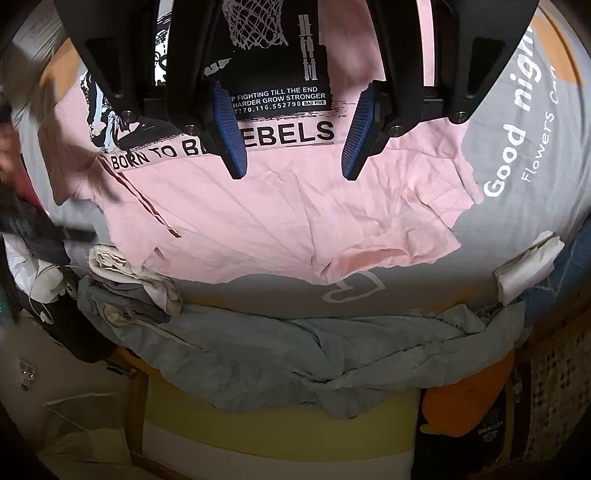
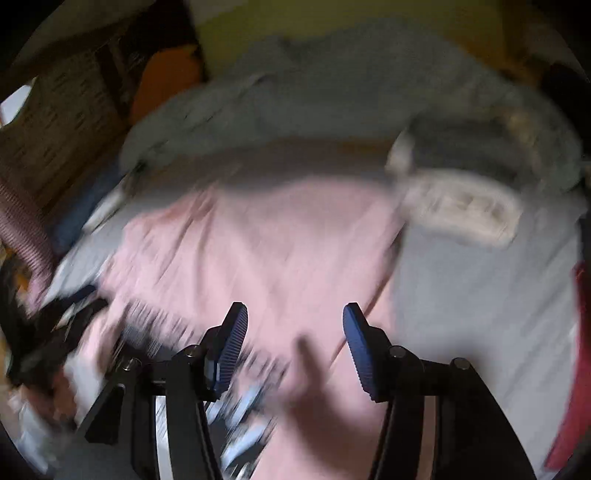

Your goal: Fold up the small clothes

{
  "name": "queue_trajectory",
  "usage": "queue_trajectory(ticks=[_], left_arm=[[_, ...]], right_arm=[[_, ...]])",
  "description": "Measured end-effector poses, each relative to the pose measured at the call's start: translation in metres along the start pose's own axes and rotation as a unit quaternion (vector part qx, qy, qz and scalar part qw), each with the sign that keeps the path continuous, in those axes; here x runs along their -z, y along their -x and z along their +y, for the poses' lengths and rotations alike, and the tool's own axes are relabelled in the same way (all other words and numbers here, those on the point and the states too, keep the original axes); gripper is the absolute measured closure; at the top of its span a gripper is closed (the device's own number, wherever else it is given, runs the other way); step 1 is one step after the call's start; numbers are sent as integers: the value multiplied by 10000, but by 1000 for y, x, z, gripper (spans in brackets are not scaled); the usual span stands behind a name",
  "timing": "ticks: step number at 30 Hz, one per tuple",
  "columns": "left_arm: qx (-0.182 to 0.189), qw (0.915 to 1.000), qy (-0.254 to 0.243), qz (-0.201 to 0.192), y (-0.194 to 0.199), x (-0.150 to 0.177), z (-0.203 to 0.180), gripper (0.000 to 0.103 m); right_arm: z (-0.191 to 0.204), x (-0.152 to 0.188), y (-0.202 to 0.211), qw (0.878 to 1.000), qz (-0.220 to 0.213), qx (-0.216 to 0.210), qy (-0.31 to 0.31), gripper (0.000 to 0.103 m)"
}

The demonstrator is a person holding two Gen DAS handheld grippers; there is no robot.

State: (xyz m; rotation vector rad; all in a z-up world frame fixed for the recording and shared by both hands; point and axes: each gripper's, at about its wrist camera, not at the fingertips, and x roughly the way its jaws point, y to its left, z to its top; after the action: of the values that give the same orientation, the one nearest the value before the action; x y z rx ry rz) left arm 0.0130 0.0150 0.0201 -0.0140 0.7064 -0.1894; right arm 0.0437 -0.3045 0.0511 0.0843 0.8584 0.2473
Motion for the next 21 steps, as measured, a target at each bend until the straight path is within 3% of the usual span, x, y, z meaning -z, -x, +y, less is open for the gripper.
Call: queue_trajectory(ticks=[3,6,9,11,12,13,14,16,17,21], left_arm=[[-64,10000,-62,-36,2,0,-2,50],[-136,9997,-166,-118,5,0,-2,50],[-177,9996,-222,-94,1,1,1,50],[-161,9997,-197,-3,-6,2,2,50],[-161,9997,-173,57,-10,2,3,50],[-168,9997,-150,94,-13,2,3,50],[-187,9997,-124,113,-15,1,4,50],[-362,9993,-19,54,-16,0,6,50],[-515,9986,79,10,-15,-1,9,50],[-806,9947,638,90,-18,-3,36,50]], right_arm=[[-9,-32,-31,9989,165,443,24,49],[-37,-54,-61,9942,293,951,-396,53],[-77,-65,-82,9894,498,683,-1183,55],[-92,-70,-99,9868,781,241,-1399,80],[-96,-70,-108,9837,977,-32,-1509,101],[-101,-70,-114,9803,1029,-221,-1674,101],[-103,-71,-110,9812,792,-113,-1754,101],[-93,-78,-94,9904,-4,381,-1332,101],[-89,-79,-93,9914,-63,583,-1172,101],[-100,-76,-130,9860,555,1025,-1193,101]])
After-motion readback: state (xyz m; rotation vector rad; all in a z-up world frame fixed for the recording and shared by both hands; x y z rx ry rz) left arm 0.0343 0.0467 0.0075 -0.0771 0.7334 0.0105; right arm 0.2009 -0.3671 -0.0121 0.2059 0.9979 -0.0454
